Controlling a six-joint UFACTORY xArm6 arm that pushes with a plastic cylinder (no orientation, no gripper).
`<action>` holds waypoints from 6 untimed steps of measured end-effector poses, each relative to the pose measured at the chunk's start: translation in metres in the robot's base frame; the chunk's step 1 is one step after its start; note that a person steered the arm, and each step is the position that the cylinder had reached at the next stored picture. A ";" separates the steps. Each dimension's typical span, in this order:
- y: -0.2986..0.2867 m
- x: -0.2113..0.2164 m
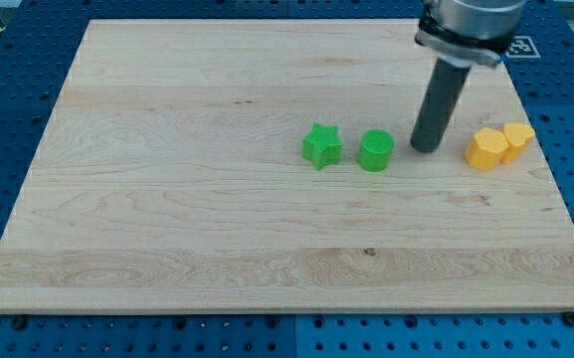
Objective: Push the green circle into the green star
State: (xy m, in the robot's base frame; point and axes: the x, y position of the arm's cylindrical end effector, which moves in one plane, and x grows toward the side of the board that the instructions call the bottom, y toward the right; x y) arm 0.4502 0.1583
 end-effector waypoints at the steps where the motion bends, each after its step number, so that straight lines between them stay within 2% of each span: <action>1: -0.006 0.009; 3: -0.063 -0.015; 4: -0.055 -0.015; 6: 0.031 0.044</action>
